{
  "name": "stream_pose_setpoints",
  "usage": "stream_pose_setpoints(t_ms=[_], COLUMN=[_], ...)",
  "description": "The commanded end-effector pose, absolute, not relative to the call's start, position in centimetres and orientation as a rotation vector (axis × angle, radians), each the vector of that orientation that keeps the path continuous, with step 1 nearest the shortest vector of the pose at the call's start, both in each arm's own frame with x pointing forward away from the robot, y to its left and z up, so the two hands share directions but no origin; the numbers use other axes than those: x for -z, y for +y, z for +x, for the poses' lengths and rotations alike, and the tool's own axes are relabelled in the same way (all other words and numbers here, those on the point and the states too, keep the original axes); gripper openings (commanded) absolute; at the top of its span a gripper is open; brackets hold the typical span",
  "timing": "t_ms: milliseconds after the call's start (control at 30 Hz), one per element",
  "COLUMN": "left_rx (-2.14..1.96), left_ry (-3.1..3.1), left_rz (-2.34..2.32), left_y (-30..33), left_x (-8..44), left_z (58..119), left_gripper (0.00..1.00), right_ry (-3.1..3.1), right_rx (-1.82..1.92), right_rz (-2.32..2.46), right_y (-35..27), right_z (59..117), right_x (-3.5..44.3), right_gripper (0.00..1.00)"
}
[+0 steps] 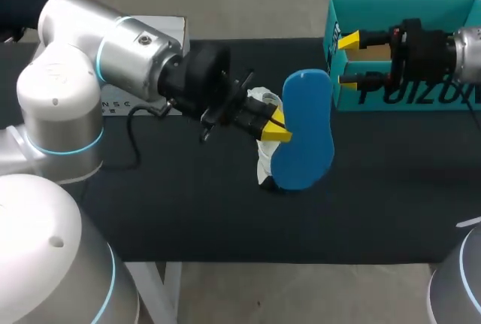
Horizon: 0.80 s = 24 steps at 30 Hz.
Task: Take the shoe out of the shoebox, open the shoe tongue, remove and reinsert the insole, then place the shoe into the shoebox
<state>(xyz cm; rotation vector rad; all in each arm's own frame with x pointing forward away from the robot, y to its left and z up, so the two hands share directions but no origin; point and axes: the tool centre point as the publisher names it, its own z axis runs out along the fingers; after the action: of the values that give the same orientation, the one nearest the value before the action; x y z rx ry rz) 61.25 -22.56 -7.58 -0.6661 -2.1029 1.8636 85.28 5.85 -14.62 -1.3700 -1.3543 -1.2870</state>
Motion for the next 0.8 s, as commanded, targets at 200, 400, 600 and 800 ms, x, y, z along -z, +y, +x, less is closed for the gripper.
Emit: stream_pose_setpoints(t_ms=[200, 400, 600, 800], left_rx=[-1.805, -1.805, -1.805, -1.436], left_ry=[-2.394, -2.394, -2.394, -2.48], left_rz=[-1.765, -1.765, -1.765, -2.594], left_y=[-23.5, -23.5, -23.5, -24.3], left_x=[9.6, 9.6, 9.6, 12.4], left_z=[64.3, 64.3, 64.3, 66.4], left_gripper=[0.0, 0.0, 0.0, 0.0], right_ry=[-1.354, -1.354, -1.354, -1.354], right_rx=[1.288, 1.288, 1.288, 1.288], right_rz=[-1.371, -1.371, -1.371, -1.371], right_y=[6.0, 6.0, 6.0, 6.0], right_z=[85.3, 85.3, 85.3, 85.3], right_x=[14.7, 14.7, 14.7, 14.7], right_gripper=[1.0, 1.0, 1.0, 1.0])
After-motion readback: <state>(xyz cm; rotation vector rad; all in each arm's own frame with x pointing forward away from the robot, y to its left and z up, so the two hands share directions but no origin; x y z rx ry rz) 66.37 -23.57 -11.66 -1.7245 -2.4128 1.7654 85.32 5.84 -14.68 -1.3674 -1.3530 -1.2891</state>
